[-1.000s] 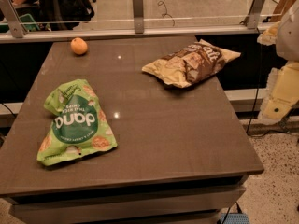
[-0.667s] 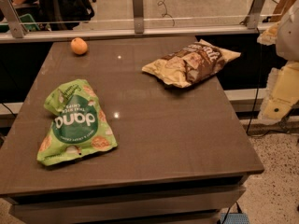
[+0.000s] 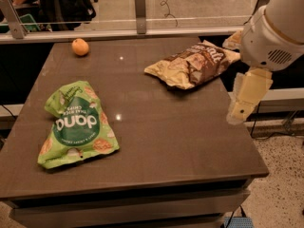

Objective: Pick green rice chip bag

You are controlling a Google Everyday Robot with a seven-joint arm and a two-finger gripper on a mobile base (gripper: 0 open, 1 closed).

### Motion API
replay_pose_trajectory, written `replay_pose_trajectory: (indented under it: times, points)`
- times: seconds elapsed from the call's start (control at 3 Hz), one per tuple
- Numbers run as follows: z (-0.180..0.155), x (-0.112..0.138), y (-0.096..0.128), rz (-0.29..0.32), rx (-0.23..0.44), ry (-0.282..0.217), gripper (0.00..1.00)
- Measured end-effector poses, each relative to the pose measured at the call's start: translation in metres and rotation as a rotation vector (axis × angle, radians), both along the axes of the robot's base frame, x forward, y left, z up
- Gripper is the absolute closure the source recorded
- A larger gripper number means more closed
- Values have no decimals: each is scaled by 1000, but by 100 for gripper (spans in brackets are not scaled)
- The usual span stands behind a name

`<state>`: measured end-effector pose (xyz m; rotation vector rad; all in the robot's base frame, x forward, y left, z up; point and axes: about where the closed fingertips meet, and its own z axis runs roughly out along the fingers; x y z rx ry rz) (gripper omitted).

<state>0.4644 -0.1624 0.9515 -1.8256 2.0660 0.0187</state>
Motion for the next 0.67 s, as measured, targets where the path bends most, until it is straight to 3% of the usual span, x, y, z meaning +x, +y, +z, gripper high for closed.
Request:
replay_pose_trajectory:
  times: [0.67]
  points:
    - [-24,21,99,220,212,-6,0]
